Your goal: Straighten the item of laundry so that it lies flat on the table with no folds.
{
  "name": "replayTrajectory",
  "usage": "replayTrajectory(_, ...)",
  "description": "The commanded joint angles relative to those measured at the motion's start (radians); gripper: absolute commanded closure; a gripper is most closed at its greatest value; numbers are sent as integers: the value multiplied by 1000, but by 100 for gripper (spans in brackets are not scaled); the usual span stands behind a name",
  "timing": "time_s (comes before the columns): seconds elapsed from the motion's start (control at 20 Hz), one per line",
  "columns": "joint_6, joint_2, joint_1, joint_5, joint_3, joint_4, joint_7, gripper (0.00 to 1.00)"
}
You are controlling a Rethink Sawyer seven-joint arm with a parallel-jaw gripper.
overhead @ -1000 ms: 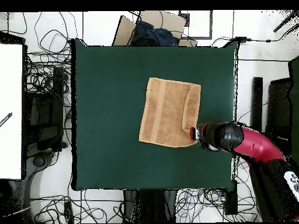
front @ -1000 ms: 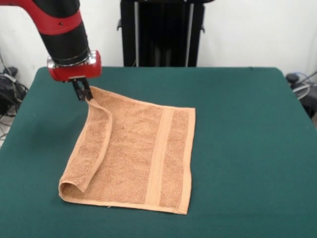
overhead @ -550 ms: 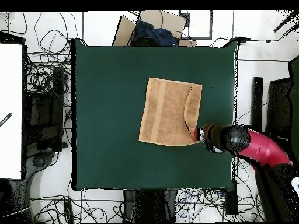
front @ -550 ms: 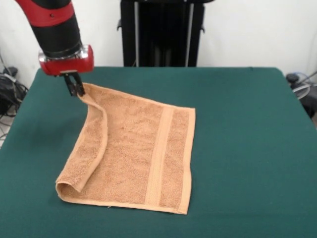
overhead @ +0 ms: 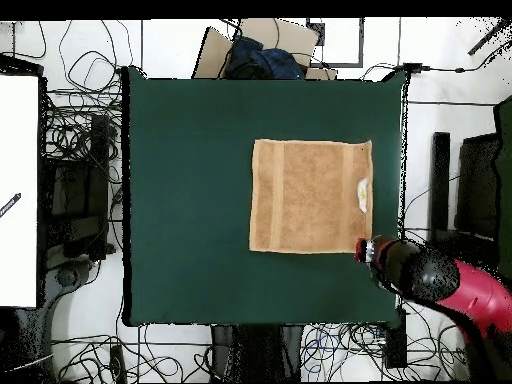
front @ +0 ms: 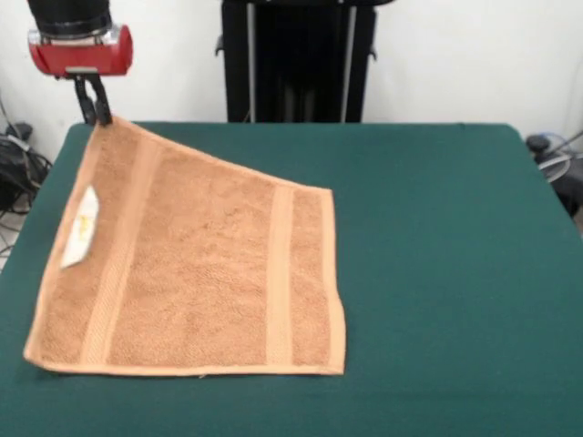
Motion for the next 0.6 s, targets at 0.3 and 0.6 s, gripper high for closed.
replayTrajectory(0.3,-108,-62,-17,-35,29,161,40,0)
replayTrajectory(0.6,-157,-54,-15,-48,25,177,58,0)
